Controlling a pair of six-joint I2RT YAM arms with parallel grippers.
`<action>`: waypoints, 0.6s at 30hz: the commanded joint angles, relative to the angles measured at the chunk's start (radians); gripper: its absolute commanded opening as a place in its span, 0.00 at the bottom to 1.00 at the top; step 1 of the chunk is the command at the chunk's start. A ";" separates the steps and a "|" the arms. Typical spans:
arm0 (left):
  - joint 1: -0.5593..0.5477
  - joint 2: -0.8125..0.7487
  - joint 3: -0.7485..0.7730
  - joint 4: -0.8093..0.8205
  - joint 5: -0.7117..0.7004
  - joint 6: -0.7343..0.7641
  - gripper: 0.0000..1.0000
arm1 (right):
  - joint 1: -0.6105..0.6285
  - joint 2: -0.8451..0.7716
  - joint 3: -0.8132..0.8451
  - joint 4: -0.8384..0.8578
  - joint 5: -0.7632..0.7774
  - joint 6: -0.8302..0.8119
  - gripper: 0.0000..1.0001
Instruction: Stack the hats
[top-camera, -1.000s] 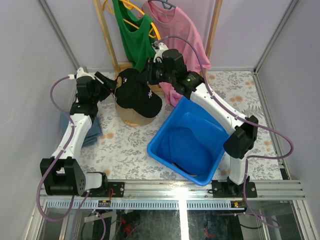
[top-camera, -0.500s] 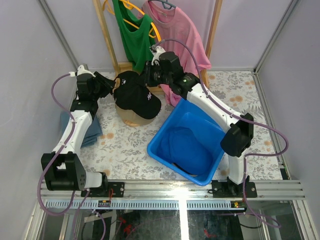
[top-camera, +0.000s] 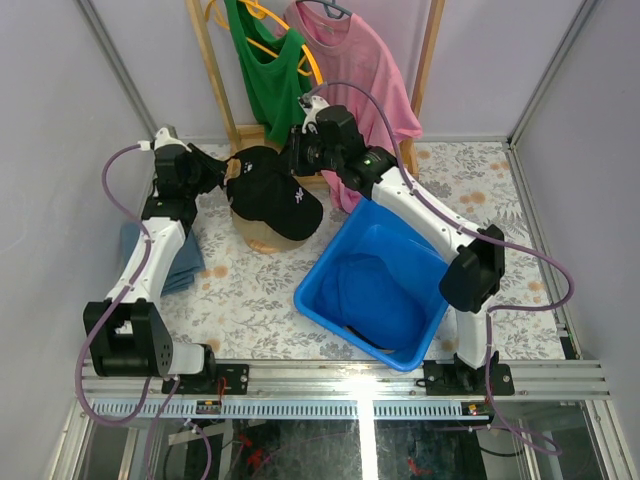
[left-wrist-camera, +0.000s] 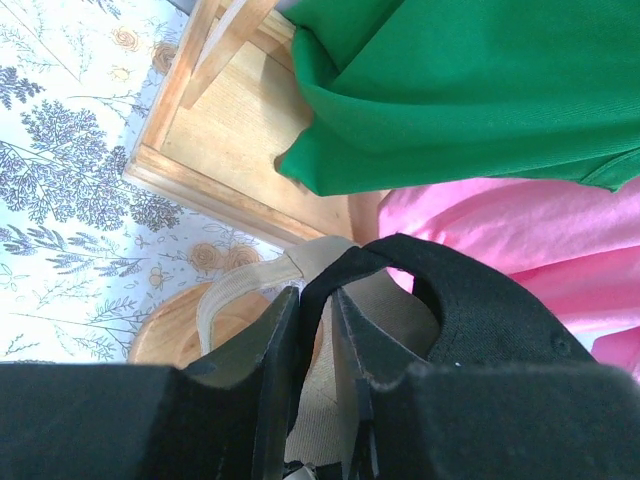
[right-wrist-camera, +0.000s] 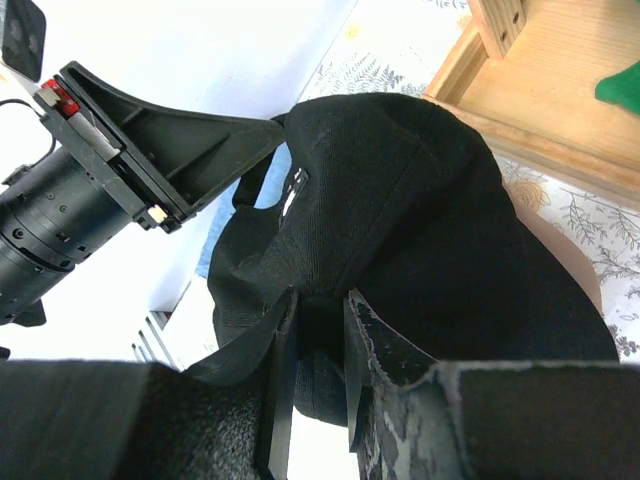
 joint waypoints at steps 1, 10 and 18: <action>0.009 0.019 0.038 0.022 -0.019 0.034 0.18 | 0.007 0.002 0.005 -0.007 0.015 -0.001 0.21; 0.009 0.045 0.044 0.017 -0.018 0.057 0.19 | 0.008 0.017 -0.002 -0.051 0.033 -0.016 0.23; 0.009 0.059 0.041 0.006 -0.017 0.082 0.20 | 0.015 0.019 -0.020 -0.072 0.036 -0.029 0.28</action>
